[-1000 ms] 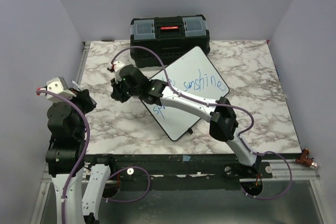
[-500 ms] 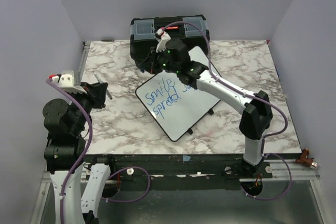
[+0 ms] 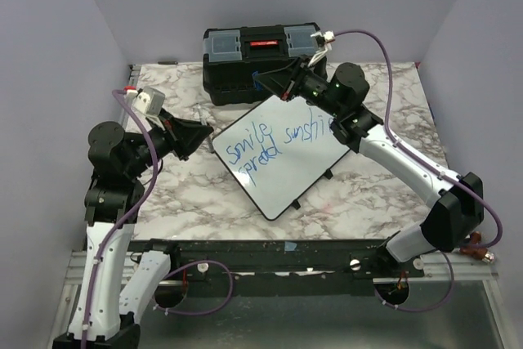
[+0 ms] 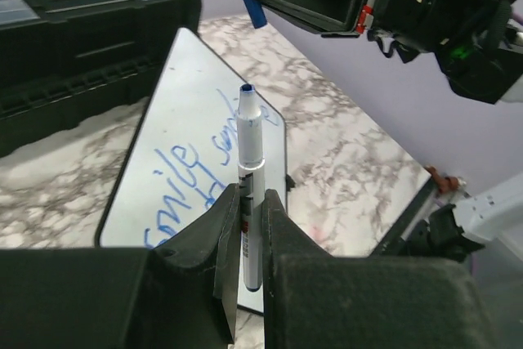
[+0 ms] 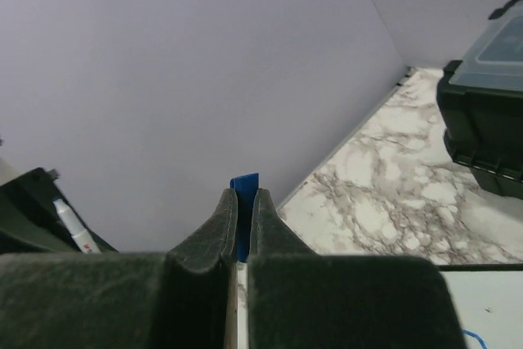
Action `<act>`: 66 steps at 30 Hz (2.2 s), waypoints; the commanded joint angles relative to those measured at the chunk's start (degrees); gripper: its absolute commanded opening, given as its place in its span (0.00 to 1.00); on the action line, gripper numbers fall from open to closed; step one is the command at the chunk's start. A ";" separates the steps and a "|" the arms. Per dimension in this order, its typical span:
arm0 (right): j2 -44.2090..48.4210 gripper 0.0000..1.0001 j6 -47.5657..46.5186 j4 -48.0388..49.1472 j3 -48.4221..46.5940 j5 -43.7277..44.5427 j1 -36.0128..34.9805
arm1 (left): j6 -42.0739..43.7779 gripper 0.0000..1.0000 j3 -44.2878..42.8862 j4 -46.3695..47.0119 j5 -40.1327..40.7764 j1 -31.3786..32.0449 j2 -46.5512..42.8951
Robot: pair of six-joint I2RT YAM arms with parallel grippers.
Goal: Write a sentence on the whiteboard
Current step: Insert the whiteboard marker without the cap into the pen cap.
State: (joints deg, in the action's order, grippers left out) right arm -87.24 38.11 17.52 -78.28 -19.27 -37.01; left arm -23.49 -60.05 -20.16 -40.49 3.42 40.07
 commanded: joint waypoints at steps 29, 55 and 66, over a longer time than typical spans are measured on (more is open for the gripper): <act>0.24 0.01 22.85 44.35 13.06 -15.95 3.00 | -10.31 0.00 3.35 30.01 -8.30 22.83 18.92; -0.66 0.01 23.73 44.45 13.68 -17.12 3.00 | -8.85 0.00 0.13 28.42 -4.89 23.79 21.12; -1.33 0.01 23.97 44.62 13.74 -17.12 3.00 | -8.07 0.00 0.20 27.03 -3.28 23.80 20.14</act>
State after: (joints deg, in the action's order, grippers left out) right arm -87.66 61.58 60.01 -65.39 -35.22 -34.37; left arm -32.62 -58.50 7.14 -45.34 26.79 61.52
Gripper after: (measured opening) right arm 0.033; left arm 0.113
